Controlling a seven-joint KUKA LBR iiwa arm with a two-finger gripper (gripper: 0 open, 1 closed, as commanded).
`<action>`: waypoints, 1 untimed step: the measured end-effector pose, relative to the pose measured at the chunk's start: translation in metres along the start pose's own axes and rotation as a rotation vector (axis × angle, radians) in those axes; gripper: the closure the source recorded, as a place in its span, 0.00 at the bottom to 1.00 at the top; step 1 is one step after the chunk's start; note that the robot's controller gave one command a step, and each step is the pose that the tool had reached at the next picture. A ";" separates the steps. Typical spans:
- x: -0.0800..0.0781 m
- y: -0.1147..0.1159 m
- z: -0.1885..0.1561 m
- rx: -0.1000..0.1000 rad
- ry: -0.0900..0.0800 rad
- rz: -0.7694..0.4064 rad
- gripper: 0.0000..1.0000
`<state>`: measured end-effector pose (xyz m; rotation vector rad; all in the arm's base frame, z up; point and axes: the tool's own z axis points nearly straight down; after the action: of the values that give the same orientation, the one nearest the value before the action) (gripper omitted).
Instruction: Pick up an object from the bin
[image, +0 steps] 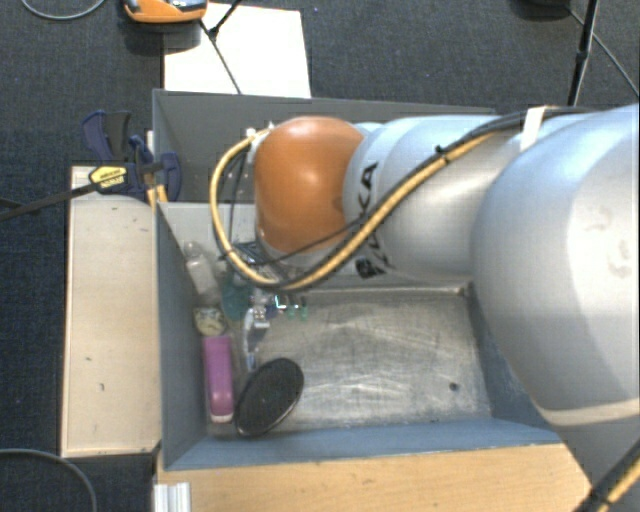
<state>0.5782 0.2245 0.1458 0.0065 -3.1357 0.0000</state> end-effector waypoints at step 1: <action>0.028 -0.042 0.048 -0.010 -0.041 -0.299 0.00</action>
Offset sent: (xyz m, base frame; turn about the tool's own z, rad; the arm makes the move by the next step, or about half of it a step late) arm -0.0369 -0.0460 -0.0565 -0.3000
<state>0.5496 0.1825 0.0980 0.4797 -3.1405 -0.0167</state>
